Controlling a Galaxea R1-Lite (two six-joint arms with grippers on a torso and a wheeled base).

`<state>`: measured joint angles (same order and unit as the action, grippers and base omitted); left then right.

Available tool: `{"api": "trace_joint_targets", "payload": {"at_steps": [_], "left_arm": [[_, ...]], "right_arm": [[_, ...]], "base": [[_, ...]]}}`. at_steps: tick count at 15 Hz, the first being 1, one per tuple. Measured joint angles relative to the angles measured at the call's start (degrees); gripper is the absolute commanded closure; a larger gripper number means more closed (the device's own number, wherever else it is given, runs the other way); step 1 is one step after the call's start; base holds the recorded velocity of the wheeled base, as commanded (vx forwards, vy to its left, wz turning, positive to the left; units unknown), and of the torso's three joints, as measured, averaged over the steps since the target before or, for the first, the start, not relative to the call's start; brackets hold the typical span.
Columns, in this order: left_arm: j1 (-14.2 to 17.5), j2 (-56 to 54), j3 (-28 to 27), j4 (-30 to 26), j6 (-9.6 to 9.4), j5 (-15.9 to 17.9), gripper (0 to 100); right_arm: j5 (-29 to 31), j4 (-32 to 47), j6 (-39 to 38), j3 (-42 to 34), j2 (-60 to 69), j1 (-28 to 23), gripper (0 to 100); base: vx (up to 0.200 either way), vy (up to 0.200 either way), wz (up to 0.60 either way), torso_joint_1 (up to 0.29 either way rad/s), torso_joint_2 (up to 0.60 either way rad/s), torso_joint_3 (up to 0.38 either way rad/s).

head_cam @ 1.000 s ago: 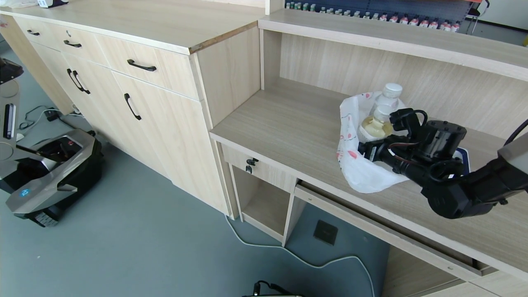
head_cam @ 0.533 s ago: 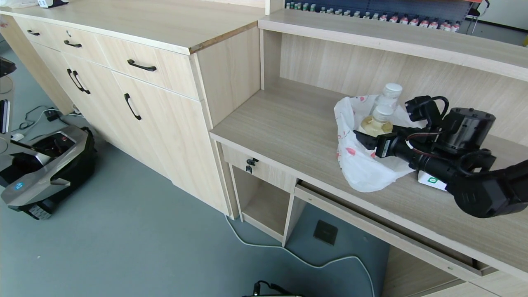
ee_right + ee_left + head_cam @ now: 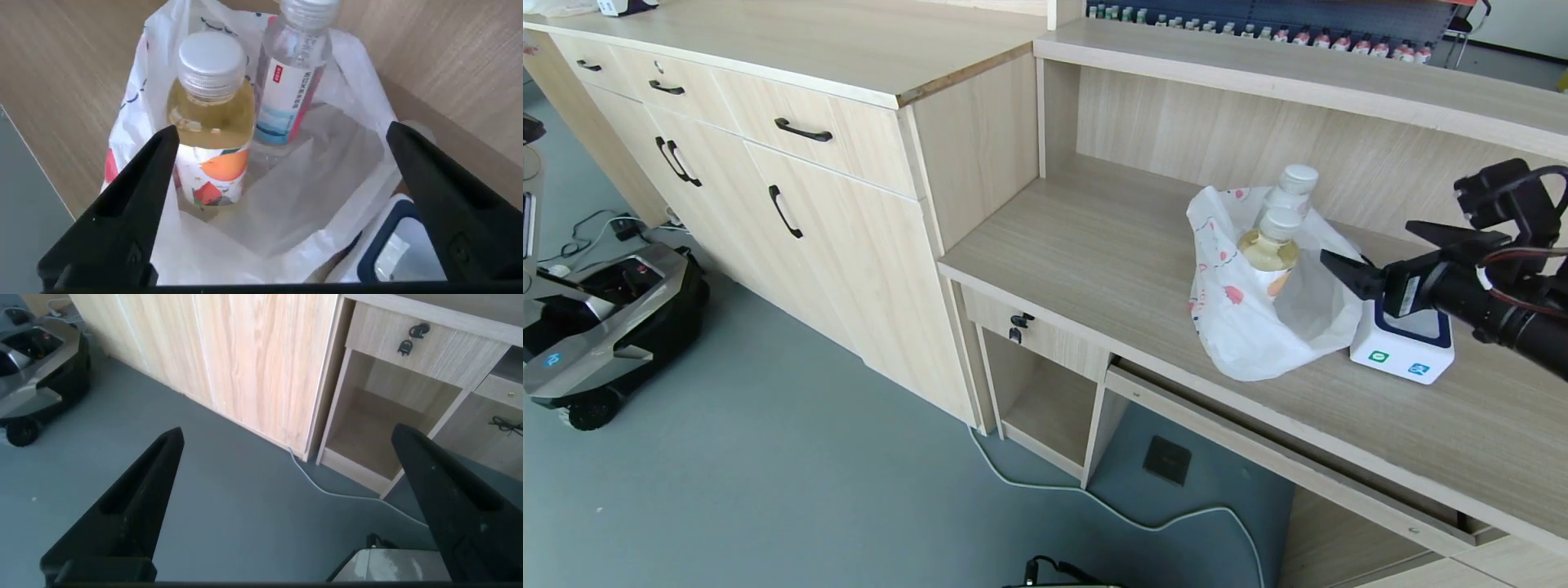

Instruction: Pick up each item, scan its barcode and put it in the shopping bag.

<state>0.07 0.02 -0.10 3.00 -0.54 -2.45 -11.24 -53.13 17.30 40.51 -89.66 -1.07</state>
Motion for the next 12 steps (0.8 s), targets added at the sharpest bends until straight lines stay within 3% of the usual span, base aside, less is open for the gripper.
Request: {"api": "trace_joint_targets", "payload": {"at_steps": [5,7,12], "left_arm": [[0.00,0.00,0.00,-0.02,0.00,0.00,0],[0.00,0.00,0.00,-0.02,0.00,0.02,0],[0.00,0.00,0.02,-0.05,0.00,0.00,0]], "right_arm": [[0.02,17.76,-0.39,5.19,12.30,-9.31,0],[0.44,25.69,-2.77,10.89,15.19,-11.61,0],[0.49,27.54,-10.02,13.48,20.04,-14.96,0]], "base": [[0.000,0.000,-0.60,-0.275,0.44,0.165],[0.000,0.000,0.00,-0.307,0.48,0.151],[0.000,0.000,0.00,-0.065,0.10,0.029]]}}
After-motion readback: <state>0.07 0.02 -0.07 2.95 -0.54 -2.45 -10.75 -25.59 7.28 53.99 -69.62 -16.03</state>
